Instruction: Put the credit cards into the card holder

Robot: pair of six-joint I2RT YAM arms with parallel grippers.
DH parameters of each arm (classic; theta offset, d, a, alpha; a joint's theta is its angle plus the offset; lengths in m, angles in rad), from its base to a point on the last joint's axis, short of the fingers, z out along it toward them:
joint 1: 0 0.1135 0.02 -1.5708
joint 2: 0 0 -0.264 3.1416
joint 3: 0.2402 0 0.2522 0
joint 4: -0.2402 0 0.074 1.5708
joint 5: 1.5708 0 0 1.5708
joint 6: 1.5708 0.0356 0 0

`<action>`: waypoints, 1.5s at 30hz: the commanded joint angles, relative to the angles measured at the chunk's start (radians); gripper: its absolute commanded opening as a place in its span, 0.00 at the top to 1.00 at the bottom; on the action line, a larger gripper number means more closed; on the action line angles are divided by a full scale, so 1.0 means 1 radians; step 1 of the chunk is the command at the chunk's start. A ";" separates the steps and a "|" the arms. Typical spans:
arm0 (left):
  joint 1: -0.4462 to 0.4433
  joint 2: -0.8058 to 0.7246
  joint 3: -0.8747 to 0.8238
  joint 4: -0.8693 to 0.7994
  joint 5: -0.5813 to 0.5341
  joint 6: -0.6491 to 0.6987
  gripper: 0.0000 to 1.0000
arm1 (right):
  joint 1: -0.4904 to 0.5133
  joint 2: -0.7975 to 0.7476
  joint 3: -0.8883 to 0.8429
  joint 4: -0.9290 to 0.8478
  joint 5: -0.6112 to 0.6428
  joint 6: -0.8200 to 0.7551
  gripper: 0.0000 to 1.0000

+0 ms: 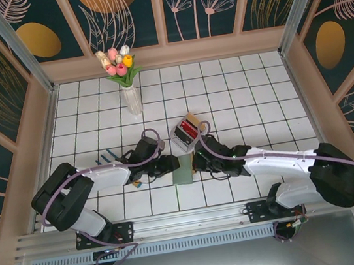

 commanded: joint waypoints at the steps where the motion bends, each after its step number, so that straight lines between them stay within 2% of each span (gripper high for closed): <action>1: -0.006 -0.037 0.014 0.031 0.008 -0.008 0.50 | -0.015 -0.050 -0.026 0.099 -0.034 0.016 1.00; 6: -0.006 -0.066 0.004 0.042 0.006 -0.015 0.44 | -0.037 -0.048 -0.047 0.176 -0.120 0.024 1.00; 12: -0.005 -0.139 -0.006 0.043 0.011 -0.011 0.28 | -0.041 -0.007 -0.036 0.220 -0.143 0.035 1.00; 16: -0.006 -0.167 -0.009 0.017 0.009 0.002 0.28 | -0.045 0.007 -0.037 0.250 -0.152 0.047 1.00; 21: -0.006 -0.156 -0.003 -0.040 -0.003 0.027 0.33 | -0.051 0.021 -0.040 0.292 -0.184 0.059 1.00; 25: -0.006 -0.137 0.005 -0.044 0.003 0.028 0.40 | -0.056 0.030 -0.037 0.301 -0.195 0.060 1.00; 27: -0.006 -0.135 0.010 -0.051 -0.002 0.030 0.47 | -0.058 0.033 -0.037 0.306 -0.202 0.061 1.00; 32: -0.005 -0.147 0.017 -0.095 -0.037 0.035 0.74 | -0.065 0.034 -0.031 0.272 -0.184 0.062 1.00; 36: -0.006 -0.169 0.009 -0.110 -0.060 0.037 0.89 | -0.067 0.024 -0.025 0.197 -0.126 0.072 1.00; 40: -0.006 -0.203 -0.007 -0.070 -0.060 -0.001 0.98 | -0.064 0.008 -0.004 0.045 -0.044 0.065 1.00; 45: -0.006 -0.233 -0.047 0.049 -0.052 -0.091 1.00 | -0.064 -0.050 -0.038 -0.002 0.004 0.065 1.00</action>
